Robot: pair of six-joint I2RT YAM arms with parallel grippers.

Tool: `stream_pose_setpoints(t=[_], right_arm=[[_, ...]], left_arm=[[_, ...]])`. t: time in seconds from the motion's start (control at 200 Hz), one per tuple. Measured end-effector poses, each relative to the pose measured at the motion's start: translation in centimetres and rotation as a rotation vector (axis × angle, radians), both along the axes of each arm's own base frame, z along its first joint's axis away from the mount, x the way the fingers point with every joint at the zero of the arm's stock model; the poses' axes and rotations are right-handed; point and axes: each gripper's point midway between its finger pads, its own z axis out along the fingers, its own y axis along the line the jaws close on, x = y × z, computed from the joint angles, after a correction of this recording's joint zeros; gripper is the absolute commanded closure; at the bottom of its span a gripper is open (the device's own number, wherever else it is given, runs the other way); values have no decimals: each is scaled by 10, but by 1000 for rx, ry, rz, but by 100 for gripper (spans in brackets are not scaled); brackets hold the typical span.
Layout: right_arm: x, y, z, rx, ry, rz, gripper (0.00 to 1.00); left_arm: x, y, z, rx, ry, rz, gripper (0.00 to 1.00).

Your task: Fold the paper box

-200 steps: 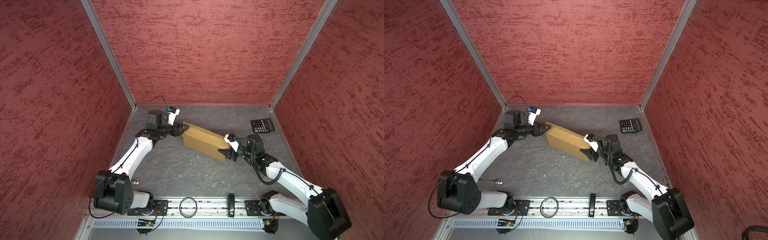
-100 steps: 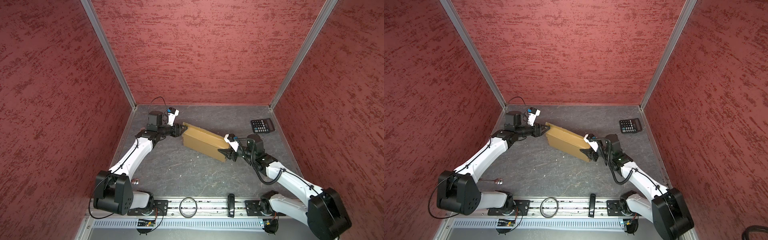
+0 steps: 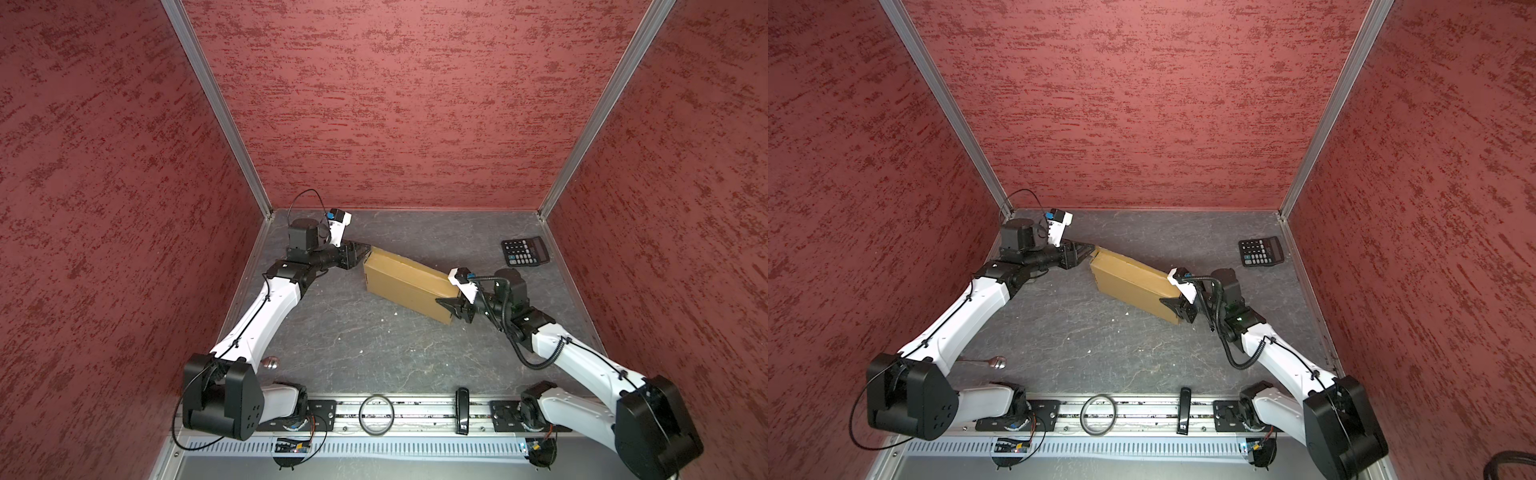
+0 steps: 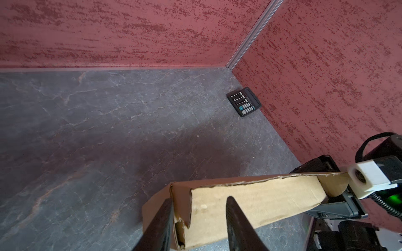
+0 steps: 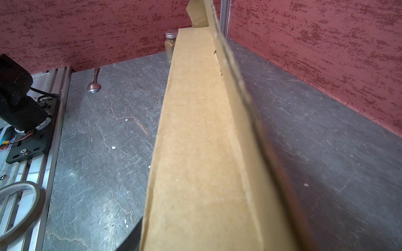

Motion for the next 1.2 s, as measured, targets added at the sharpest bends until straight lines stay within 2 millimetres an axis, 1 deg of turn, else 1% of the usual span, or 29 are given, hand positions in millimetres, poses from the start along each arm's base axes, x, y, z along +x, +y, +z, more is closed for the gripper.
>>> stream_pose_setpoints(t=[0.115,0.286,0.666,0.952,1.197], right_arm=[[-1,0,-2,-1,3,0,63],[-1,0,-2,-1,2,-1,63],[0,0,-2,0,5,-3,63],[0,0,-2,0,5,-3,63],[0,-1,-2,3,8,-9,64]], left_arm=[[4,0,2,3,-5,-6,69],[1,-1,-4,15,15,-22,72],[-1,-3,-13,41,28,-46,71],[5,-10,-37,74,72,-56,81],[9,-11,-39,93,60,-40,85]])
